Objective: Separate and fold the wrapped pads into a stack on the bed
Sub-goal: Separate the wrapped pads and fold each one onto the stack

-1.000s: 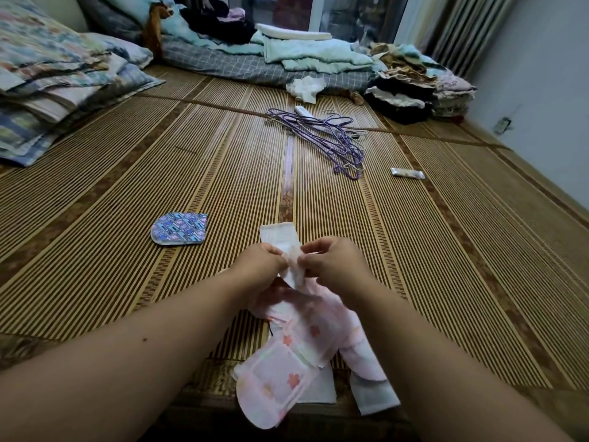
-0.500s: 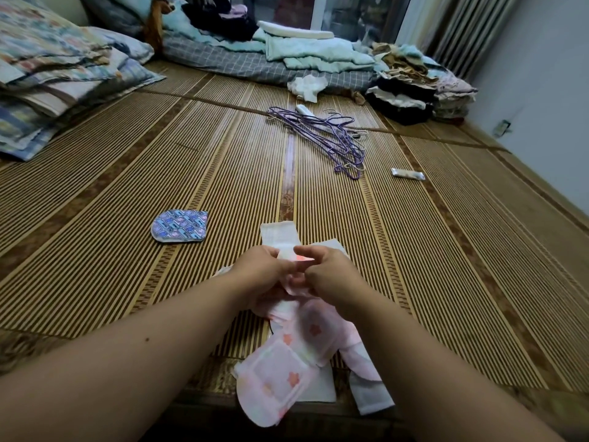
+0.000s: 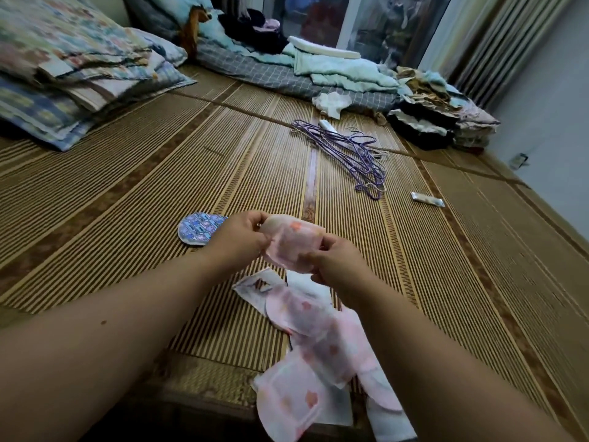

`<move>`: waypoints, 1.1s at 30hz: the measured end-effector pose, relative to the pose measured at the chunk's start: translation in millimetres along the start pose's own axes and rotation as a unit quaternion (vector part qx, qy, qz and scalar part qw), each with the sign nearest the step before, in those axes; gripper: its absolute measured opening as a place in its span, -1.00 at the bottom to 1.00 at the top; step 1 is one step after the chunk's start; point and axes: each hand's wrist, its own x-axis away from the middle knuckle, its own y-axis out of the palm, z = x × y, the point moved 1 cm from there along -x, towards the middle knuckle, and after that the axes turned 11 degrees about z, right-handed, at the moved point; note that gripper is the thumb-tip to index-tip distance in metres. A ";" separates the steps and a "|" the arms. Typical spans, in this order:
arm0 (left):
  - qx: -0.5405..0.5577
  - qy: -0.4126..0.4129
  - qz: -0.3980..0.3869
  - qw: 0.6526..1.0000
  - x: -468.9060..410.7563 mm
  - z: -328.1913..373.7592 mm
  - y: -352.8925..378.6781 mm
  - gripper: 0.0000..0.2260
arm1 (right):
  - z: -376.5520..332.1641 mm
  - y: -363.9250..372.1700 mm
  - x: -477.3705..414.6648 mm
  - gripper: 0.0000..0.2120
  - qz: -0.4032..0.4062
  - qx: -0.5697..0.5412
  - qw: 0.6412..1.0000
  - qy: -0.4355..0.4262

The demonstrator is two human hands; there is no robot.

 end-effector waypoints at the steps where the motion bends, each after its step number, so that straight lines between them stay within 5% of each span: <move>1: -0.015 0.000 0.027 1.000 -5.6 -4.2 -12.1 -0.77 | -8.3 13.8 -5.4 -0.79 -0.015 0.003 1.000 -0.006; 5: -0.076 -0.033 0.155 0.984 -27.3 -26.3 -57.7 -0.61 | -28.6 72.6 -30.8 -0.61 -0.002 0.067 0.997 -0.024; 9: -0.152 -0.065 0.201 0.966 -49.2 -48.6 -88.7 -0.54 | -33.7 116.4 -54.3 -0.50 0.024 0.126 0.991 -0.033; 21: -0.301 0.010 0.188 0.935 -44.6 -44.6 -78.1 -0.58 | -20.6 53.6 -40.1 -0.62 0.009 0.139 0.988 -0.063; 27: -0.291 0.151 -0.019 0.945 12.8 -9.5 5.5 -0.63 | 7.7 -22.4 2.6 -0.59 0.017 0.258 0.960 -0.111; 33: -0.417 0.200 -0.151 0.874 58.0 -19.9 71.0 -0.63 | 68.7 -66.5 35.2 -0.51 0.031 0.455 0.889 -0.044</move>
